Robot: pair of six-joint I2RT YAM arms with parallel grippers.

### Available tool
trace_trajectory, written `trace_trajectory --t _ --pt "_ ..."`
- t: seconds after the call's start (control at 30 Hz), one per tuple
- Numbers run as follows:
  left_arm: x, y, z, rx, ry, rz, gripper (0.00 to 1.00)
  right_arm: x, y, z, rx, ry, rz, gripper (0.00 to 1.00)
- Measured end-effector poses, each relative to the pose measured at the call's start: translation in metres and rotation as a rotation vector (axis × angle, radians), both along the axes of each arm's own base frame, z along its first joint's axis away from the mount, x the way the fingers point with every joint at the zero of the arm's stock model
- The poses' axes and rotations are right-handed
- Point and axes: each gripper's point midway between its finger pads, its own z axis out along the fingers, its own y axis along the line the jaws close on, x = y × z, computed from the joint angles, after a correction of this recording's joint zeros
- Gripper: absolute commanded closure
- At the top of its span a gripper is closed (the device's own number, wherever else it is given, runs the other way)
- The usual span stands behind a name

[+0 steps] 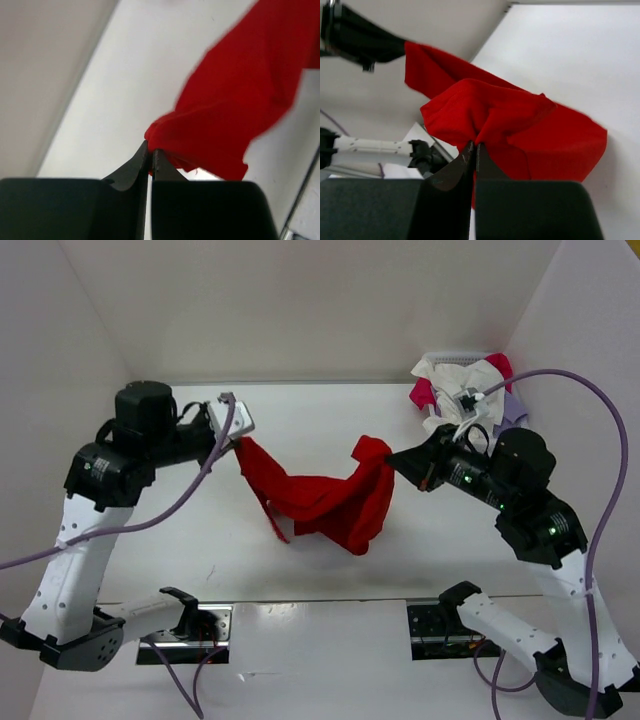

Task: Fold and stack the t-shirts
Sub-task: Flatten out the tshirt

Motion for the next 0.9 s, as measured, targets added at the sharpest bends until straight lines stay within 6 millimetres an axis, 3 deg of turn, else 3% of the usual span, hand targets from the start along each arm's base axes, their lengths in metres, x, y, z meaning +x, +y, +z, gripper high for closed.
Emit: trace_trajectory --t 0.2,0.3,0.37,0.47,0.53,0.57,0.6,0.63,0.67,0.73,0.83,0.9 --pt "0.021 -0.011 0.089 -0.151 -0.116 0.047 1.0 -0.022 0.001 0.019 0.07 -0.071 0.057 1.0" --pt "0.047 -0.016 0.107 -0.208 -0.115 0.088 1.0 -0.018 0.002 0.02 0.082 -0.074 0.049 1.0" --pt "0.084 -0.012 0.103 -0.229 -0.092 0.141 0.98 -0.003 0.004 0.016 0.075 -0.059 0.019 1.0" --pt "0.16 -0.008 0.069 -0.246 -0.005 0.212 0.79 0.038 0.01 -0.004 0.029 0.001 -0.048 1.0" --pt "0.216 -0.011 0.022 -0.234 0.084 0.249 0.43 0.086 0.008 -0.03 -0.019 0.084 -0.128 0.97" --pt "0.243 -0.011 -0.007 -0.222 0.13 0.271 0.36 0.103 0.004 -0.038 -0.03 0.106 -0.163 0.78" --pt "0.265 -0.011 -0.043 -0.196 0.19 0.303 0.32 0.13 -0.004 -0.056 -0.051 0.16 -0.213 0.27" --pt "0.283 -0.011 -0.077 -0.167 0.243 0.323 0.29 0.156 -0.013 -0.077 -0.072 0.218 -0.264 0.13" --pt "0.296 -0.012 -0.106 -0.142 0.291 0.341 0.26 0.178 -0.026 -0.095 -0.099 0.267 -0.316 0.01" --pt "0.312 -0.009 -0.153 -0.107 0.383 0.373 0.14 0.222 -0.049 -0.131 -0.155 0.351 -0.406 0.01" --pt "0.308 0.004 -0.169 -0.092 0.447 0.4 0.08 0.251 -0.071 -0.163 -0.252 0.422 -0.49 0.01" --pt "0.301 0.023 -0.157 -0.096 0.423 0.419 0.06 0.248 -0.066 -0.168 -0.332 0.409 -0.505 0.01"
